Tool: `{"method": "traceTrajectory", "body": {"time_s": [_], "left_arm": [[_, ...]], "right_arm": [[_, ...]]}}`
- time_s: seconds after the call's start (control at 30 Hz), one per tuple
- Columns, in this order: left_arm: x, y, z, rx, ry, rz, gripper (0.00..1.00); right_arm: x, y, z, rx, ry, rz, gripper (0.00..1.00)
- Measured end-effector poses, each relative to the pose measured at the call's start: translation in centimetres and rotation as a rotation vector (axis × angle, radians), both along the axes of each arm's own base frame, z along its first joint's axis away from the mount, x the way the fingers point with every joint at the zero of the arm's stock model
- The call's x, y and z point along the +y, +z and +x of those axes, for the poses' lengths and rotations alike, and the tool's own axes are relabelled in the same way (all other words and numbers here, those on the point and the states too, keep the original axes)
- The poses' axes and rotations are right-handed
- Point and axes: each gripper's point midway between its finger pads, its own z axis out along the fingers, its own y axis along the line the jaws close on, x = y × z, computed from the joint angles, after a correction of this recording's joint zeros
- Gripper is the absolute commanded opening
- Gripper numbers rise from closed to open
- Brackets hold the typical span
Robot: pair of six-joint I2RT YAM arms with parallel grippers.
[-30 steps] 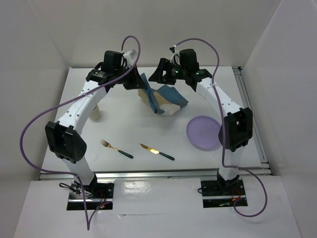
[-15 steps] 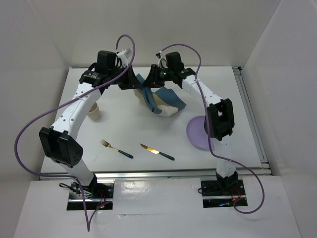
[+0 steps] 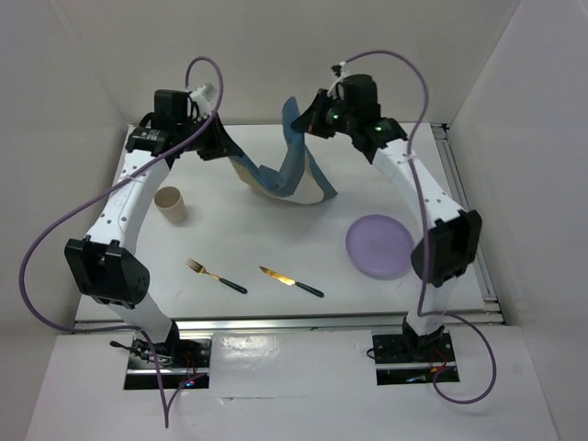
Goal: Set the dinner table for one person
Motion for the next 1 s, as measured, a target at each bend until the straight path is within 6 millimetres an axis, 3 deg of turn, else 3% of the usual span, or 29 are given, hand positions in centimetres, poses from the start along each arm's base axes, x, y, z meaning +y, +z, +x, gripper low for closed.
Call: {"method": "traceTrajectory", "body": {"time_s": [0.07, 0.23, 0.37, 0.47, 0.63, 0.77, 0.9, 1.0], "left_arm": [[1.2, 1.0, 0.5, -0.014, 0.029, -0.008, 0.0], [3.6, 6.0, 1.6, -0.102, 0.101, -0.065, 0.0], [4.8, 9.9, 0.4, -0.171, 0.136, -0.111, 0.0], [5.5, 13.0, -1.8, -0.225, 0.152, -0.148, 0.0], [6.2, 17.2, -5.8, -0.318, 0.163, -0.176, 0.0], [6.4, 18.5, -7.2, -0.347, 0.169, -0.19, 0.0], [6.4, 17.2, -5.1, -0.302, 0.179, -0.204, 0.0], [7.0, 14.0, -0.8, -0.227, 0.205, -0.198, 0.0]], "right_arm": [[-2.0, 4.0, -0.8, -0.077, -0.068, 0.021, 0.0], [-6.3, 13.7, -4.5, -0.283, -0.211, 0.107, 0.0], [-9.6, 17.7, -8.3, -0.372, -0.307, 0.156, 0.0], [-11.3, 18.1, -10.3, -0.385, -0.362, 0.169, 0.0], [-12.4, 17.1, -11.6, -0.352, -0.41, 0.169, 0.0], [-12.4, 15.7, -11.7, -0.304, -0.432, 0.164, 0.0], [-12.3, 14.0, -10.2, -0.261, -0.467, 0.14, 0.0], [-11.9, 11.3, -7.3, -0.219, -0.506, 0.1, 0.0]]}}
